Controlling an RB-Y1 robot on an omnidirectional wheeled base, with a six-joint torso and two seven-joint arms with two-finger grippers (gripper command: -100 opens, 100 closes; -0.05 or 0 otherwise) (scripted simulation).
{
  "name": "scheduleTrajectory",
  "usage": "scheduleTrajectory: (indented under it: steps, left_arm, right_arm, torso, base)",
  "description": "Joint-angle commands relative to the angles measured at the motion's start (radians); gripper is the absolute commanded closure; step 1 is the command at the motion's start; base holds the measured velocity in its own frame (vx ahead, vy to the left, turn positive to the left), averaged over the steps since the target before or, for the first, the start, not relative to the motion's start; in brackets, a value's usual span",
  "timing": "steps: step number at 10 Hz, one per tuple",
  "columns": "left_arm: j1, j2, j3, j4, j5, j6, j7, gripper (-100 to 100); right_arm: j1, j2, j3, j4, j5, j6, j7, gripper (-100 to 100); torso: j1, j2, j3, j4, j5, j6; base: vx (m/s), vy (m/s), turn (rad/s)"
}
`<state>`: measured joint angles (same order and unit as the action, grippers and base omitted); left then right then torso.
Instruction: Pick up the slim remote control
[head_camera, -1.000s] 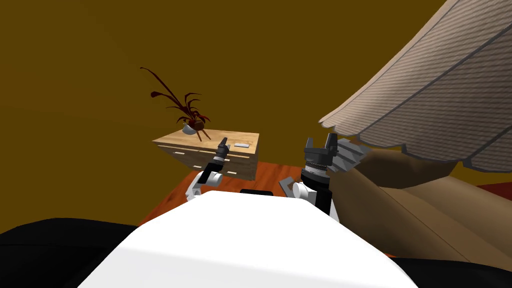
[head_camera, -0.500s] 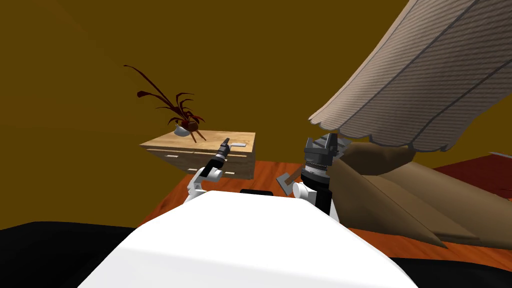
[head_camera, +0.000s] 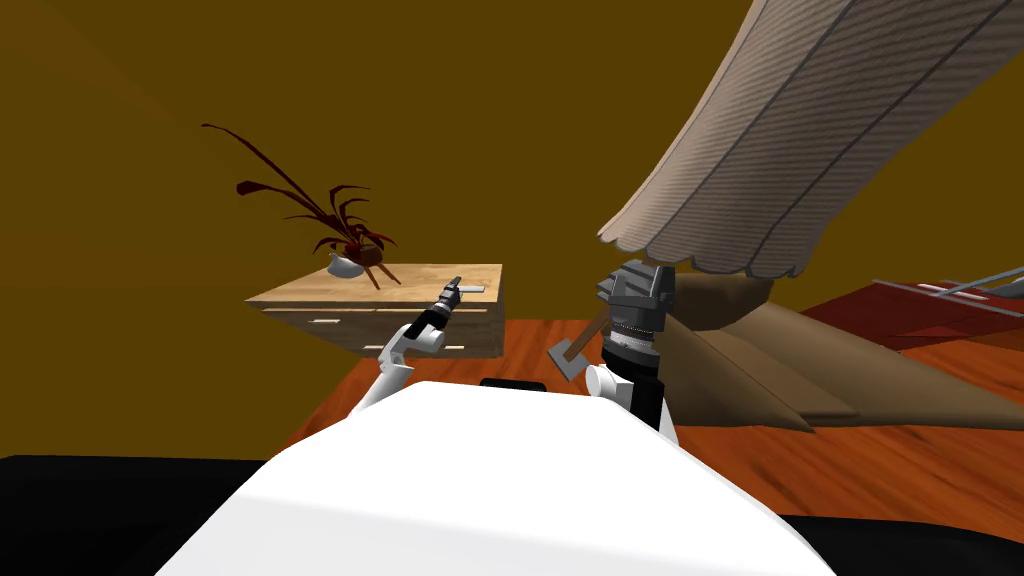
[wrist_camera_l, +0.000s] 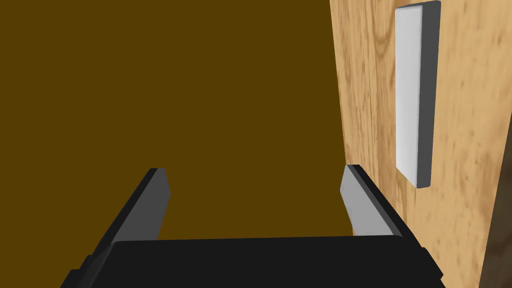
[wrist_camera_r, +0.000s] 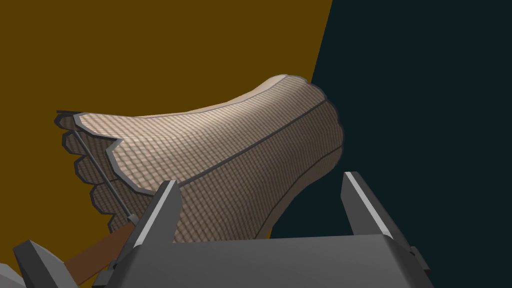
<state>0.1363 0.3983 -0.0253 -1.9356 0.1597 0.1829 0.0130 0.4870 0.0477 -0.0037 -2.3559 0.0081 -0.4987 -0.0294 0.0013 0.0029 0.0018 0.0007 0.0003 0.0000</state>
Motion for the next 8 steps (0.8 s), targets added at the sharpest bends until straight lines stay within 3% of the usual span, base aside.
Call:
scheduleTrajectory:
  steps: [1, 2, 3, 4, 7, 8]
  left_arm:
    - [-0.020, 0.012, 0.001, 0.025, 0.009, 0.050, 0.002, -100]
    - [-0.020, 0.012, 0.001, 0.025, 0.009, 0.058, 0.002, -100]
    - [-0.066, 0.039, 0.006, 0.069, 0.028, 0.098, 0.005, -100]
    - [-0.066, 0.039, 0.006, 0.069, 0.028, 0.125, 0.005, -100]
    - [-0.154, 0.089, 0.020, 0.148, 0.062, 0.223, 0.010, -100]
    - [-0.161, 0.089, 0.020, 0.164, 0.062, 0.252, 0.010, -100]
  right_arm:
    - [0.000, 0.000, 0.000, 0.000, 0.000, 0.000, 0.000, 0]
    - [0.000, 0.000, 0.000, 0.000, 0.000, 0.000, 0.000, 0]
    - [0.000, 0.000, 0.000, 0.000, 0.000, 0.000, 0.000, 0]
    - [0.000, 0.000, 0.000, 0.000, 0.000, 0.000, 0.000, 0]
    - [0.000, 0.000, 0.000, 0.000, 0.000, 0.000, 0.000, 0]
    - [0.000, 0.000, 0.000, 0.000, 0.000, 0.000, 0.000, 0]
  torso:
    - [0.000, 0.000, 0.000, 0.000, 0.000, 0.000]
    - [0.000, 0.000, 0.000, 0.000, 0.000, -0.001]
    - [0.000, -0.002, -0.001, 0.000, 0.000, -0.001]
    - [0.000, -0.002, -0.001, 0.000, 0.000, 0.000]
    - [0.001, -0.001, 0.000, 0.000, 0.000, -0.001]
    - [0.000, -0.001, 0.000, 0.000, 0.000, 0.000]
  base:
    - [-0.046, -0.004, -0.100]
    - [-0.018, -0.004, 0.014]
    - [-0.031, -0.005, -0.189]
    - [-0.037, 0.001, -0.127]
    - [-0.046, 0.002, -0.157]
    - [-0.030, 0.000, -0.105]
